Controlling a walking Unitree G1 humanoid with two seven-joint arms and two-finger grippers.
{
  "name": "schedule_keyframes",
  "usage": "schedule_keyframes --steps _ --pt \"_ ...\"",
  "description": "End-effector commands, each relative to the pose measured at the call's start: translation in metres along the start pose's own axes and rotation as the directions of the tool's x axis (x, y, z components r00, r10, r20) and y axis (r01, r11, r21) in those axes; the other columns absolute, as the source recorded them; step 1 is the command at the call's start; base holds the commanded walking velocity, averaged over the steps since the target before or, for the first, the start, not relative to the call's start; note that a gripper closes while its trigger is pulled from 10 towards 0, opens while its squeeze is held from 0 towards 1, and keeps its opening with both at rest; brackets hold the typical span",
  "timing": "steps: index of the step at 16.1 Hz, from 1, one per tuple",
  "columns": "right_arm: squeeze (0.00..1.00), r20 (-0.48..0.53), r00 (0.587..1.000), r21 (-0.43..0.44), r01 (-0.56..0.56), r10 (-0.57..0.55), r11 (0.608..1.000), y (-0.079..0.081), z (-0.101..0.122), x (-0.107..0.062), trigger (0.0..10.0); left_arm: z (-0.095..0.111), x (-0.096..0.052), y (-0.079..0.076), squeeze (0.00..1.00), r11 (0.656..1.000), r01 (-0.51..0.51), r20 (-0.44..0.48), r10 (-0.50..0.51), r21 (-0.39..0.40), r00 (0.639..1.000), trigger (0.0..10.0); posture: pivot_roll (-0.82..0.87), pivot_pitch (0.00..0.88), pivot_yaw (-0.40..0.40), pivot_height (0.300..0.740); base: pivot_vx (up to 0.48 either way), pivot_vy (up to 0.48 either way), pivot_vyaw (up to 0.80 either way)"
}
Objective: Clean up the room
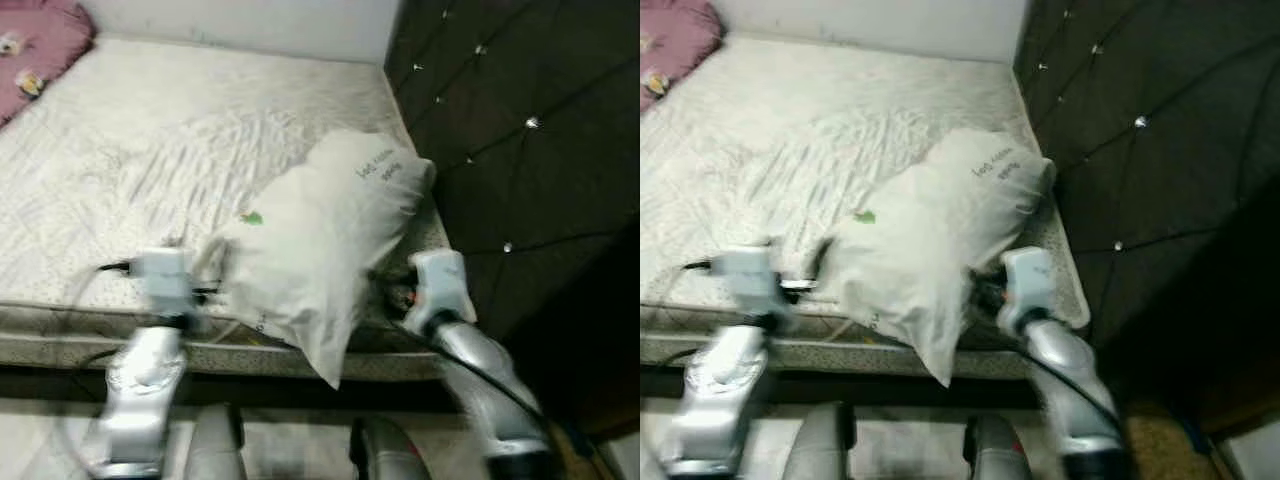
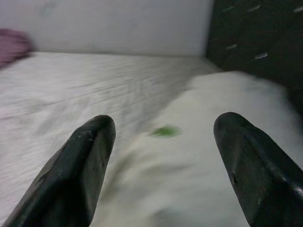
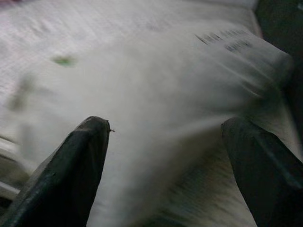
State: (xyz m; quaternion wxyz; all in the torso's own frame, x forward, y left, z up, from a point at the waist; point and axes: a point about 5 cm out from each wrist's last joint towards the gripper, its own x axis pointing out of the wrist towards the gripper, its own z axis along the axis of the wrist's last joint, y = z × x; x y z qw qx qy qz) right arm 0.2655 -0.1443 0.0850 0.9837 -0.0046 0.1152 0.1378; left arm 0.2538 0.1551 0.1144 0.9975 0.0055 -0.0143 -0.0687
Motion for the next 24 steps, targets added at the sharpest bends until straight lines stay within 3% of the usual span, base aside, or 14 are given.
schedule_keyframes --steps 1,7,10,14,18,24 --pt "0.0 0.03 0.999 -0.004 -0.025 0.025 1.0 0.008 0.008 0.005 10.0 0.0 -0.002 0.009 0.0 1.0 -0.022 -0.001 0.022 0.016 1.0 10.0 -0.01 0.0 -0.1 0.626 0.48 0.0 0.0" --pt "0.0 0.032 0.999 -0.011 -0.032 0.033 0.999 0.009 0.008 0.005 10.0 0.0 -0.002 0.009 0.0 1.0 -0.016 -0.006 0.016 0.017 1.0 10.0 -0.01 0.0 -0.098 0.626 0.48 0.0 0.0" --pt "0.0 -0.046 0.994 -0.012 -0.103 0.102 0.995 0.015 -0.002 0.008 10.0 -0.006 -0.006 0.008 0.0 0.999 -0.041 -0.061 0.042 0.022 0.997 10.0 0.0 0.0 -0.1 0.607 0.0 0.0 0.0" --pt "0.0 -0.138 0.964 -0.006 -0.23 0.227 0.973 0.026 -0.011 0.012 10.0 -0.014 -0.026 0.013 0.0 0.997 -0.075 -0.129 0.078 0.031 0.989 10.0 0.04 0.008 -0.109 0.567 0.0 0.0 0.0" --pt "0.0 -0.212 0.941 -0.056 -0.28 0.262 0.959 0.023 -0.016 0.019 10.0 -0.012 -0.03 0.017 0.0 0.995 -0.091 -0.155 0.098 0.051 0.983 10.0 0.06 0.024 -0.113 0.567 0.0 0.0 0.0" --pt "0.0 -0.25 0.91 -0.053 -0.355 0.332 0.933 0.022 -0.02 0.016 10.0 -0.012 -0.036 0.019 0.0 0.993 -0.094 -0.186 0.106 0.069 0.977 10.0 0.07 0.048 -0.119 0.567 0.0 0.0 0.0"
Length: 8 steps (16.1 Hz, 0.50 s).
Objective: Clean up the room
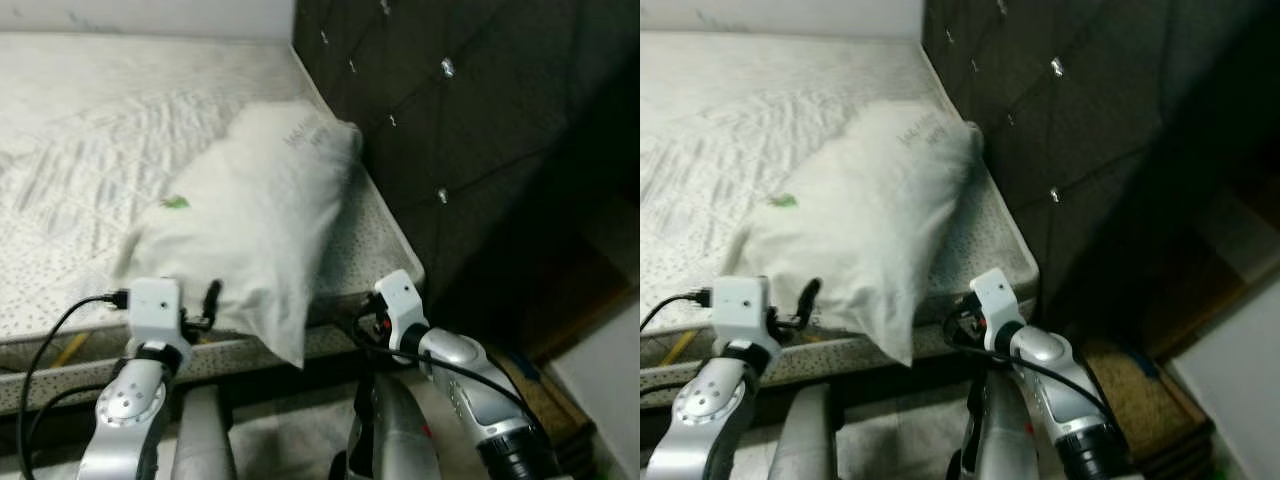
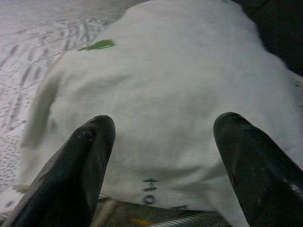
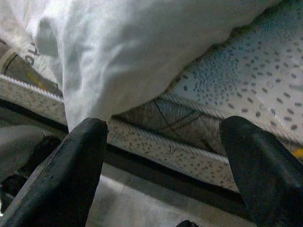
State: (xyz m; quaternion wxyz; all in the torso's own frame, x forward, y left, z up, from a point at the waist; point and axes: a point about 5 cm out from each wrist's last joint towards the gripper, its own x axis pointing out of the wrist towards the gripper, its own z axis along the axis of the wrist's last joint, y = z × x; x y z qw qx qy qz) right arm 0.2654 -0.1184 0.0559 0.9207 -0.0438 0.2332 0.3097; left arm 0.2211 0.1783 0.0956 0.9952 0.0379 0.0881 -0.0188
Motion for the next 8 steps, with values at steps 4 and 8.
schedule_keyframes --steps 4,8 --pt "0.0 0.028 0.999 -0.012 -0.041 0.041 0.999 0.0 0.012 0.002 10.0 0.012 -0.001 0.005 0.0 0.999 -0.027 0.022 0.026 0.022 0.999 10.0 0.07 0.088 -0.12 0.567 0.0 0.0 0.0" --pt "0.0 0.011 0.994 -0.026 -0.106 0.106 0.994 0.011 0.011 0.005 10.0 0.013 -0.007 0.007 0.0 0.998 -0.062 0.019 0.062 0.018 0.998 10.0 0.08 0.112 -0.134 0.547 0.0 0.0 0.0"
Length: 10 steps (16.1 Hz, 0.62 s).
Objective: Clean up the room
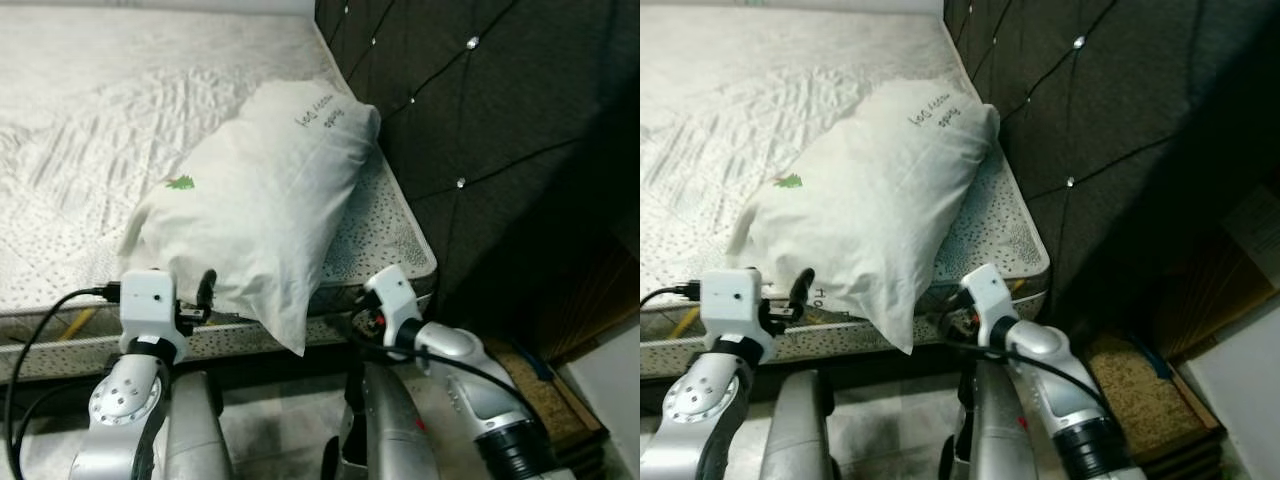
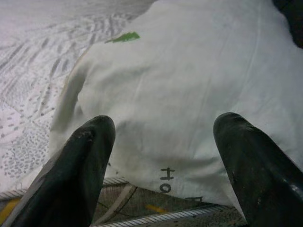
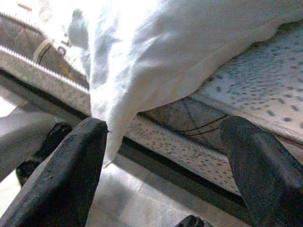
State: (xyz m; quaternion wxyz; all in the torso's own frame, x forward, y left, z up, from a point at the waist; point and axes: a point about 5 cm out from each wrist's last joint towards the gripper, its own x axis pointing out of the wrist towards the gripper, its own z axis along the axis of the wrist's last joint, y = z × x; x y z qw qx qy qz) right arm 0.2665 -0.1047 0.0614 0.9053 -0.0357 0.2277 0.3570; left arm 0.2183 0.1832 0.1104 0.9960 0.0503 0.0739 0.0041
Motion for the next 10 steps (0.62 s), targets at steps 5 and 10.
schedule_keyframes --steps 5,10 --pt "0.0 -0.018 1.0 -0.03 -0.008 0.008 1.0 0.002 0.008 0.018 10.0 -0.005 -0.003 0.004 0.0 0.999 -0.005 -0.047 0.007 0.048 0.999 10.0 0.12 0.096 -0.151 0.527 0.0 0.0 0.0" --pt "0.0 0.058 0.992 -0.006 0.112 -0.112 0.994 -0.008 0.047 0.051 10.0 -0.007 -0.02 0.017 0.0 0.995 -0.082 -0.07 0.086 0.062 0.994 10.0 0.21 0.118 -0.185 0.527 0.0 0.0 0.0"
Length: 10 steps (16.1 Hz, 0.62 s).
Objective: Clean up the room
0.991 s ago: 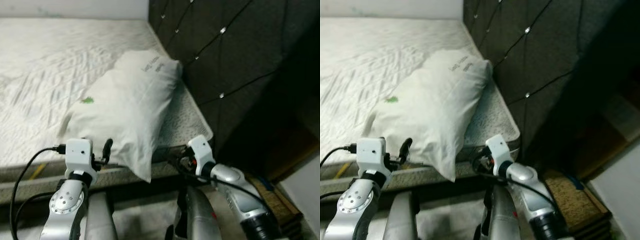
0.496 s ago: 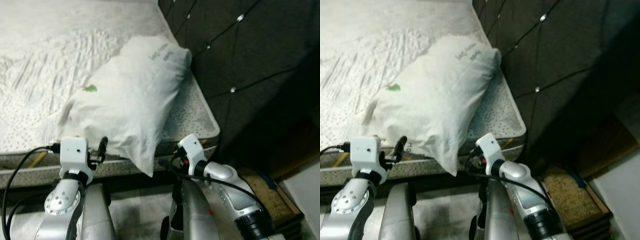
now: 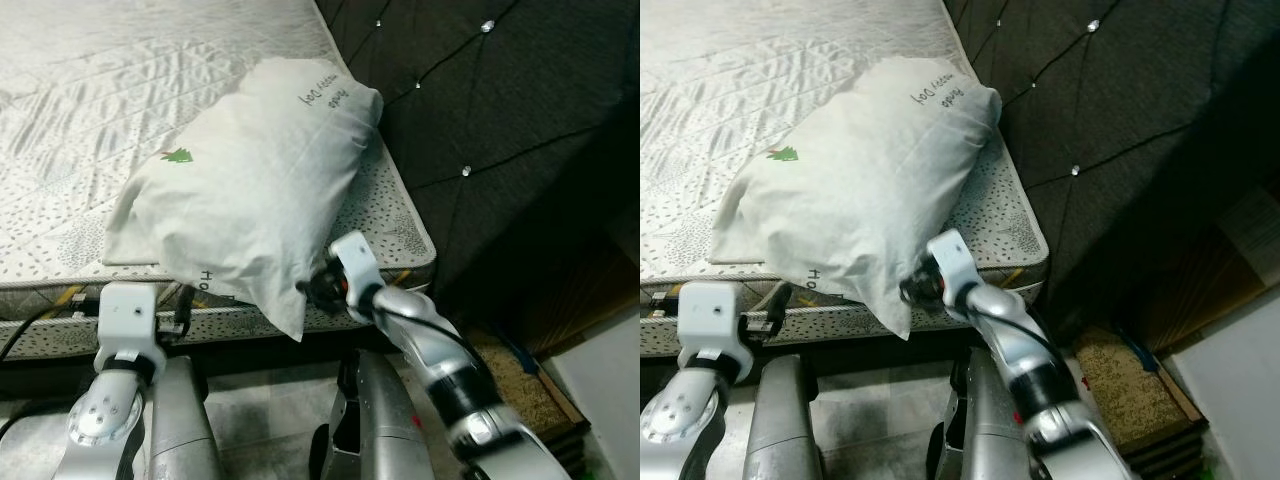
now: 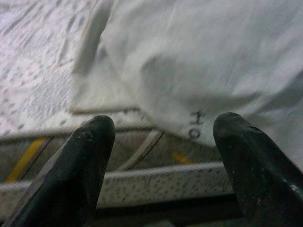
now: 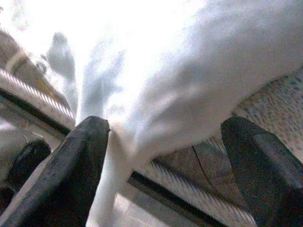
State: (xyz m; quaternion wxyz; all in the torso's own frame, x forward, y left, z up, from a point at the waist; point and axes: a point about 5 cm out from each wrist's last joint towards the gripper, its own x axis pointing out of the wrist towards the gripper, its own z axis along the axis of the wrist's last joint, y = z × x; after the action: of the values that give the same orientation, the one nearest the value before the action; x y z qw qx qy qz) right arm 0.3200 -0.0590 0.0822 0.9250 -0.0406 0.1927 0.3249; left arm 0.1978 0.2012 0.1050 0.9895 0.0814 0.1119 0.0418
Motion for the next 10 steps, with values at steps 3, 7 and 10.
schedule_keyframes --steps 3,7,10 --pt "0.0 0.005 0.998 0.095 0.056 -0.057 0.994 -0.004 0.011 0.008 10.0 0.003 -0.006 0.0 0.0 1.0 -0.014 0.002 0.014 0.001 1.0 10.0 0.21 0.124 -0.179 0.527 0.0 0.0 0.0" --pt "0.0 0.059 0.997 0.281 -0.071 0.056 0.957 0.035 0.033 0.034 0.0 0.007 -0.001 -0.005 0.0 0.999 0.036 -0.006 -0.036 0.006 0.999 10.0 0.21 0.125 -0.164 0.527 0.0 0.0 0.0" --pt "0.0 0.079 0.988 0.295 -0.149 0.131 0.944 0.048 0.042 0.04 0.0 0.006 -0.002 -0.004 0.0 0.999 0.039 -0.01 -0.039 0.009 0.999 10.0 0.22 0.12 -0.167 0.527 0.0 0.0 0.0"
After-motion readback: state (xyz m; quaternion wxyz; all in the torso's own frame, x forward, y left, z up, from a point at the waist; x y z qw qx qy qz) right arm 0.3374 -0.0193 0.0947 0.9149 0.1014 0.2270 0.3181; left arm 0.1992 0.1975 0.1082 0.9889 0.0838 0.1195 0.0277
